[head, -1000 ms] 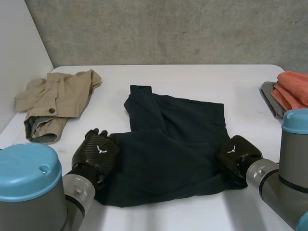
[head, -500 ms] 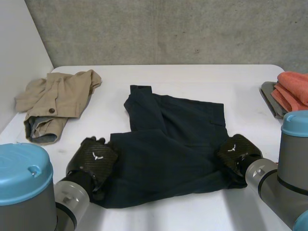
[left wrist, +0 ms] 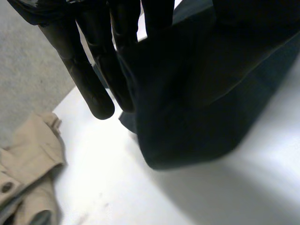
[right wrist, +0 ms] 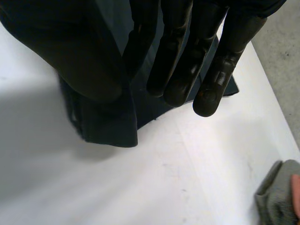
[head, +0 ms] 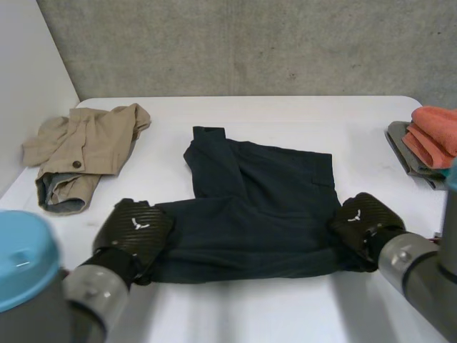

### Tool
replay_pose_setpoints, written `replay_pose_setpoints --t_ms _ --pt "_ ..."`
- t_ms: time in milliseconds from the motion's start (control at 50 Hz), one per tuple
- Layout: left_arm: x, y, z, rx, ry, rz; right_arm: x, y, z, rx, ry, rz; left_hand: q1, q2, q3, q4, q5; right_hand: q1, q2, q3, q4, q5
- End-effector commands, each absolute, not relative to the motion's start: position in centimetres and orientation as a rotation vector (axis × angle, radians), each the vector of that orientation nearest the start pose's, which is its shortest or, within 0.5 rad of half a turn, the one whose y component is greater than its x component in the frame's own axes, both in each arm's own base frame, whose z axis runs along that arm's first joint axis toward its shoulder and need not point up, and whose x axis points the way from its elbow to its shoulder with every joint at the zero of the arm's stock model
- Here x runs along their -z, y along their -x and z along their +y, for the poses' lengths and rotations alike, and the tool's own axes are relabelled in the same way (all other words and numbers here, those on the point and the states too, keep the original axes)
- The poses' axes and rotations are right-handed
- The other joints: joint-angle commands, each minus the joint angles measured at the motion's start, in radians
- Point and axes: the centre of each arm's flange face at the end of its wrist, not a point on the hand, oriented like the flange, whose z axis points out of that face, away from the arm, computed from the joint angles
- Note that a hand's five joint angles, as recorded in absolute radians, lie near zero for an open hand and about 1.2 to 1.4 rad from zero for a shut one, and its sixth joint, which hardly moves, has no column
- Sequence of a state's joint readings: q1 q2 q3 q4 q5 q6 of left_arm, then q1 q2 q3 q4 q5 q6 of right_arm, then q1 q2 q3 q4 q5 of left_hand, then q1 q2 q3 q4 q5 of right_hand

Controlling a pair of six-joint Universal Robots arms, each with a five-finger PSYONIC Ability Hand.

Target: Fold the laundry.

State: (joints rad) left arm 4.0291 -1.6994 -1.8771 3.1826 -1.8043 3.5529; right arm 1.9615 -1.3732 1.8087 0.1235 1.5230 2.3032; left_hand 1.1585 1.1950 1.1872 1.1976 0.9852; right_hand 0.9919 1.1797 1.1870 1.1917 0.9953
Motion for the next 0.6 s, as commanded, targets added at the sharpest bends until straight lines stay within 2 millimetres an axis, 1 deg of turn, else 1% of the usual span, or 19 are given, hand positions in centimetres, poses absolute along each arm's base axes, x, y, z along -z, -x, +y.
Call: replay_pose_setpoints --t_ms 20,40,120,220,260,280,300,320,340,360,380,400,420,460,480,500,560,580,600 --pt "-22.6 22.8 -9.1 1.555 -1.398 2.213 -22.4 -21.1 -16.2 1.481 1.916 2.328 0.238 0.201 0.209 0.199 0.237 0.404 0.217 0.209 0.205 0.226" --pt "-22.6 22.7 -8.8 1.539 -1.41 2.217 -23.0 -20.8 -15.6 1.477 1.939 2.323 0.238 0.201 0.209 0.199 0.237 0.404 0.217 0.209 0.205 0.226" --pt "-22.1 22.4 -8.1 1.482 -1.449 2.23 -23.5 -20.5 -14.9 1.478 1.974 2.3 0.238 0.201 0.209 0.199 0.237 0.404 0.217 0.209 0.205 0.226" --pt "-21.2 23.1 -9.4 1.501 -1.421 2.225 -22.9 -20.7 -14.9 1.471 1.978 2.282 0.238 0.201 0.209 0.199 0.237 0.404 0.217 0.209 0.205 0.226" --pt "-19.9 24.2 -11.0 1.533 -1.397 2.21 -22.1 -21.0 -15.4 1.458 1.98 2.277 0.238 0.201 0.209 0.199 0.237 0.404 0.217 0.209 0.205 0.226" --pt "-19.5 24.6 -11.6 1.549 -1.382 2.206 -20.9 -21.4 -16.4 1.439 1.984 2.279 0.238 0.201 0.209 0.199 0.237 0.404 0.217 0.209 0.205 0.226" --pt "-19.2 25.0 -12.4 1.567 -1.364 2.201 -20.4 -21.7 -16.9 1.431 1.986 2.277 0.238 0.201 0.209 0.199 0.237 0.404 0.217 0.209 0.205 0.226" --pt "-18.6 25.7 -14.0 1.599 -1.324 2.192 -19.6 -22.0 -17.4 1.419 1.992 2.279 0.238 0.201 0.209 0.199 0.237 0.404 0.217 0.209 0.205 0.226" --pt "-18.3 26.0 -14.9 1.616 -1.301 2.189 -19.2 -22.2 -18.0 1.424 1.991 2.283 0.238 0.201 0.209 0.199 0.237 0.404 0.217 0.209 0.205 0.226" --pt "-18.0 26.4 -15.7 1.631 -1.281 2.185 -18.2 -22.7 -19.3 1.436 1.988 2.284 0.238 0.201 0.209 0.199 0.237 0.404 0.217 0.209 0.205 0.226" --pt "-17.7 26.7 -16.5 1.638 -1.267 2.183 -17.9 -23.0 -20.0 1.448 1.976 2.288 0.238 0.201 0.209 0.199 0.237 0.404 0.217 0.209 0.205 0.226" --pt "-17.0 27.5 -18.1 1.656 -1.242 2.174 -17.8 -23.2 -20.6 1.464 1.964 2.291 0.238 0.201 0.209 0.199 0.237 0.404 0.217 0.209 0.205 0.226" --pt "-16.8 28.0 -18.9 1.67 -1.229 2.168 -17.7 -23.7 -21.8 1.5 1.941 2.29 0.238 0.201 0.209 0.199 0.237 0.404 0.217 0.209 0.205 0.226" --pt "-16.8 28.8 -20.3 1.701 -1.207 2.154 -17.7 -24.1 -22.8 1.522 1.899 2.301 0.238 0.201 0.209 0.199 0.237 0.404 0.217 0.209 0.205 0.226" --pt "-17.1 29.5 -21.4 1.736 -1.186 2.139 -17.9 -24.3 -23.3 1.54 1.866 2.311 0.238 0.201 0.209 0.199 0.237 0.404 0.217 0.209 0.205 0.226" --pt "-17.4 29.9 -22.0 1.749 -1.177 2.133 -18.0 -24.6 -24.1 1.554 1.795 2.339 0.238 0.201 0.209 0.199 0.237 0.404 0.217 0.209 0.205 0.226" --pt "-17.7 30.5 -22.9 1.746 -1.175 2.134 -18.6 -24.7 -24.7 1.572 1.683 2.383 0.238 0.201 0.209 0.199 0.237 0.404 0.217 0.209 0.205 0.226" --pt "-17.8 30.6 -23.0 1.743 -1.177 2.137 -19.0 -24.7 -25.0 1.576 1.61 2.405 0.238 0.201 0.209 0.199 0.237 0.054 -0.134 -0.141 -0.146 -0.124" --pt "-17.9 30.6 -23.0 1.742 -1.179 2.138 -19.0 -24.6 -25.1 1.573 1.572 2.414 0.238 0.201 0.209 0.199 0.237 -0.101 -0.289 -0.296 -0.301 -0.279"
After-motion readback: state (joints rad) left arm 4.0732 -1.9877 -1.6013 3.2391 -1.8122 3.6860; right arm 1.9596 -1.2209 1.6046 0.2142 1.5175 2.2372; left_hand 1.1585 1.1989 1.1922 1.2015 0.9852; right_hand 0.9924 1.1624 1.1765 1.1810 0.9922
